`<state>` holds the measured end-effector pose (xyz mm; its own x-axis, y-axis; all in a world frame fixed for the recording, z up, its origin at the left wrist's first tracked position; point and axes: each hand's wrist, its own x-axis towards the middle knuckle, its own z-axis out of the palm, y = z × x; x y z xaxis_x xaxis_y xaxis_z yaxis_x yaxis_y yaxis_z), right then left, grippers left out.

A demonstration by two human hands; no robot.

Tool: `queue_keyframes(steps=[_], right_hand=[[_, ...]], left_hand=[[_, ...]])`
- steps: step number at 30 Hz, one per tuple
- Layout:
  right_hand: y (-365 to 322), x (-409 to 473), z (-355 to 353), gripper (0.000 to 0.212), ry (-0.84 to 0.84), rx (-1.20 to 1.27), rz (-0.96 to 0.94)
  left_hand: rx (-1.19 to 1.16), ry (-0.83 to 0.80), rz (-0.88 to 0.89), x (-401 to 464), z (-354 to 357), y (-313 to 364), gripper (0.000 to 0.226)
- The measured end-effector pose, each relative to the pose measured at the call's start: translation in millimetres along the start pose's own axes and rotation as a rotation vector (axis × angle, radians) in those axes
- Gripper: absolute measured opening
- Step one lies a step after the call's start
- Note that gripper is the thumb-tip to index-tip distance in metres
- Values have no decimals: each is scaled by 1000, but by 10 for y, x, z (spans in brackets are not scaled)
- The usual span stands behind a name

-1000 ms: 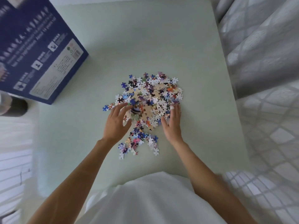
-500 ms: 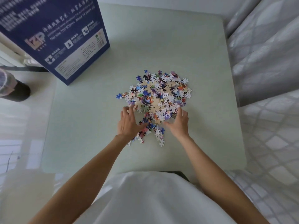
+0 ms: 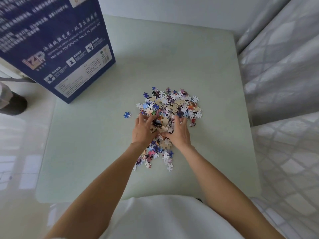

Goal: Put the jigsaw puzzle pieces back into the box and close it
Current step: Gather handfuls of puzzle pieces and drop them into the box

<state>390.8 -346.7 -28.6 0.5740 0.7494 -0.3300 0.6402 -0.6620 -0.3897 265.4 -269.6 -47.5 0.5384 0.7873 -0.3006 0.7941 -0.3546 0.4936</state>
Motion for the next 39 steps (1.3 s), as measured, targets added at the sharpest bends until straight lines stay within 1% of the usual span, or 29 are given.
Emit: queue_keyframes(steps=[4,8,10,11,14,15,17,18,21,23,25,26,29,30,32,34,36,39], right_hand=[[-16,19,-27,51,36,-42,-41],[-13,55,-50,44,148,-151,-128],[0,93,-40,44,164,-135,-171],[-6,115,-26,47,143,-119,-208],[-65,176,-5,68,51,-118,-288],[-99,188,-5,69,54,-130,-308],[-179,209,-12,61,71,-151,-341],[-217,218,-17,60,66,-155,-347],[-284,271,-45,67,-7,-156,-336],[-288,310,-68,58,-68,-176,-323],[-282,334,-94,45,-85,-138,-304],[-279,336,-107,42,-86,-89,-288],[-276,313,-192,44,-118,56,-242],[-281,311,-233,41,-126,87,-226],[-266,312,-312,30,-113,124,-191],[-258,292,-379,25,-87,157,-187],[-244,255,-423,23,-68,188,-196],[-229,178,-482,24,-42,144,-221]], left_hand=[[0,30,50,-38,-76,-42,62],[-70,76,85,-46,-181,-89,44],[-81,87,102,-41,-207,-101,39],[-90,87,104,-36,-222,-105,38],[-125,105,94,14,-249,-97,32],[-130,109,86,34,-257,-90,30],[-130,116,79,71,-280,-91,28],[-126,115,76,89,-289,-98,27],[-127,97,38,128,-334,-111,26],[-156,93,21,133,-362,-126,26],[-186,82,9,120,-389,-142,25],[-208,78,2,108,-402,-156,24],[-298,75,-54,46,-449,-222,26],[-322,73,-74,23,-477,-239,27],[-343,60,-97,-19,-497,-280,28],[-349,46,-103,-50,-504,-317,28],[-344,41,-104,-68,-502,-343,27],[-341,56,-76,-96,-530,-342,26]])
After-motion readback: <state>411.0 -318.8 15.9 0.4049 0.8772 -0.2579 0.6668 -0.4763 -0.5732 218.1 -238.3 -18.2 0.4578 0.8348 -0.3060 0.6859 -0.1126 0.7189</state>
